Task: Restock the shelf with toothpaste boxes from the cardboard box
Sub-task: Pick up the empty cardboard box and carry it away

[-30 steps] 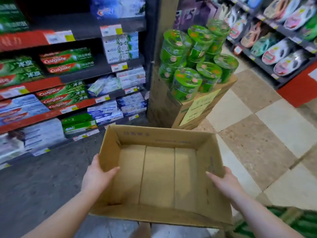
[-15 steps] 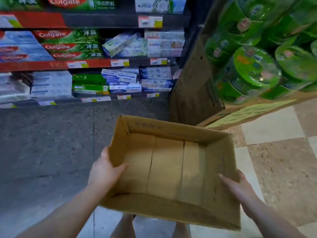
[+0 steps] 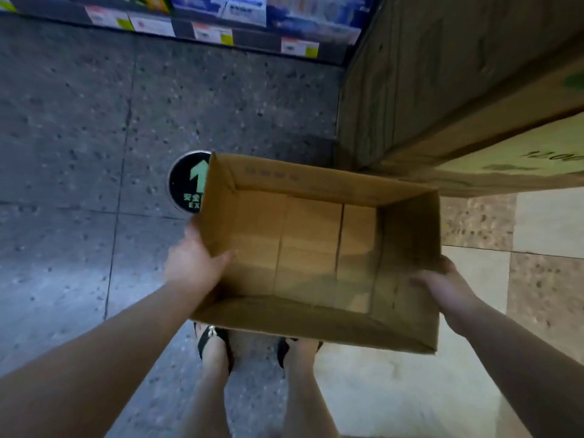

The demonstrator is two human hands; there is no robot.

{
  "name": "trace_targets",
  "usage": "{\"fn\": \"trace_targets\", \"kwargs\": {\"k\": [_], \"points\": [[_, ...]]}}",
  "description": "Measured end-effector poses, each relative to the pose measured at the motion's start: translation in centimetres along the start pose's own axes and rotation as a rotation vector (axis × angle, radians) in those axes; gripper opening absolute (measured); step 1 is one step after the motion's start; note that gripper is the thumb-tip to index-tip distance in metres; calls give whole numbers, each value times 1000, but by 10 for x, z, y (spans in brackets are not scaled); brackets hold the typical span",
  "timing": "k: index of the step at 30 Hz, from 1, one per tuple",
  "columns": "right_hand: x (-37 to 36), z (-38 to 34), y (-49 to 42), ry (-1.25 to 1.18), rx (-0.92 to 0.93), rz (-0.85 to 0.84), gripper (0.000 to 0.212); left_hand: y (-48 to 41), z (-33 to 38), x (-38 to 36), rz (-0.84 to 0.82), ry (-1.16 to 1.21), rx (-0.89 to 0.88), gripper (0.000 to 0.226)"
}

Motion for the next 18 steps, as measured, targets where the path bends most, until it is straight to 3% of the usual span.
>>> {"fn": "trace_targets", "kwargs": {"k": [9,18], "points": [[-36,47,-121,24,-61,-32,61,-83,0,-103,-42,35,-21,85],[-57,73,-167,100,-88,52,63,-122,2,-137,-83,-15,-69,79]]}}
Point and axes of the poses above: each hand's wrist, its own y-axis away from the middle knuckle, its own x-axis out of the back of the hand, z = x × y, the point moved 2 cm from there along -y, towards the middle knuckle, and after that the axes turned 13 degrees about -y, right-handed, at the moved point
